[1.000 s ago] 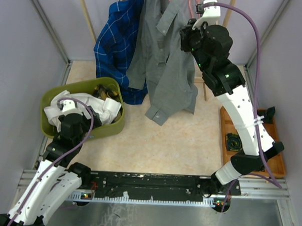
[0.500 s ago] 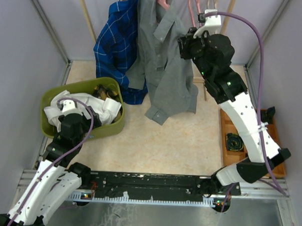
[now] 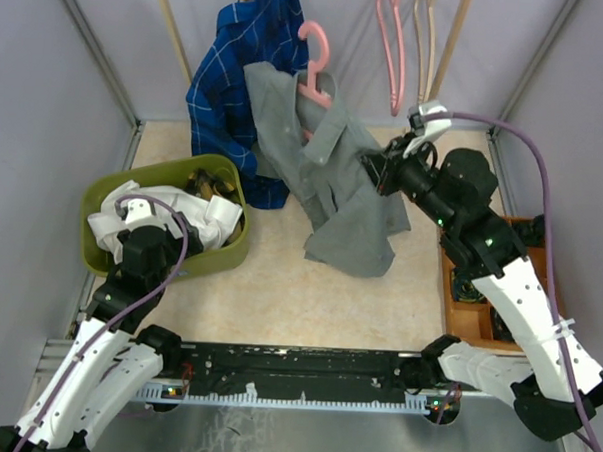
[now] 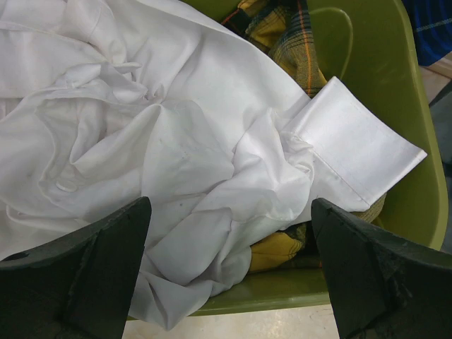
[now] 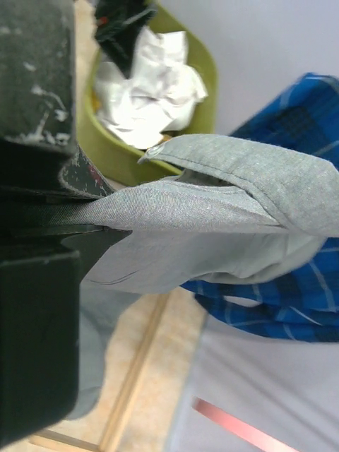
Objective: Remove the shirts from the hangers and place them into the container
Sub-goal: Pick up the hanger from the clothesline.
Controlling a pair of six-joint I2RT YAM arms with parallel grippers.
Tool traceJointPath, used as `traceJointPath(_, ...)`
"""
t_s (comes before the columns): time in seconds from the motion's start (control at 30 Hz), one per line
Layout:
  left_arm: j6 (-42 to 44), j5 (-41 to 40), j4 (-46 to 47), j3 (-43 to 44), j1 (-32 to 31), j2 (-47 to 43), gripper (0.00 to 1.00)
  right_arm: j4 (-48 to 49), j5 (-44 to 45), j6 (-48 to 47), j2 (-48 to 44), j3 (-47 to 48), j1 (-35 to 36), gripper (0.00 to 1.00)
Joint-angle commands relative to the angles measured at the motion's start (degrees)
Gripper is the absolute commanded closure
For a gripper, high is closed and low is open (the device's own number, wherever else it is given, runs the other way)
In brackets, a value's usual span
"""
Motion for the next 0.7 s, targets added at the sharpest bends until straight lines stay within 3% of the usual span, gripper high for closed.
traceJointPath(0.0,0.6,1.2,1.0,0.2,0.0,0.6,0.0,-0.1,-7.7,-0.7,-4.8,-7.4,-0.5,1.0)
traceJointPath(0.27,-0.8,8.7,1.3,1.2,0.0,-1.1,0.0,-3.3,-12.6,-2.5,-15.2,-17.2,-0.5,1.0)
traceJointPath(0.43,-1.9,17.2,4.7,4.9,0.0,-1.4,0.0,-9.0,-18.0,-6.7,-18.4,-12.3,-0.5,1.0)
traceJointPath(0.67,-2.9,21.9,5.8,11.6,-0.1,-0.4,0.0,-20.1,-22.7,-12.9,-18.4,-3.3,-0.5,1.0)
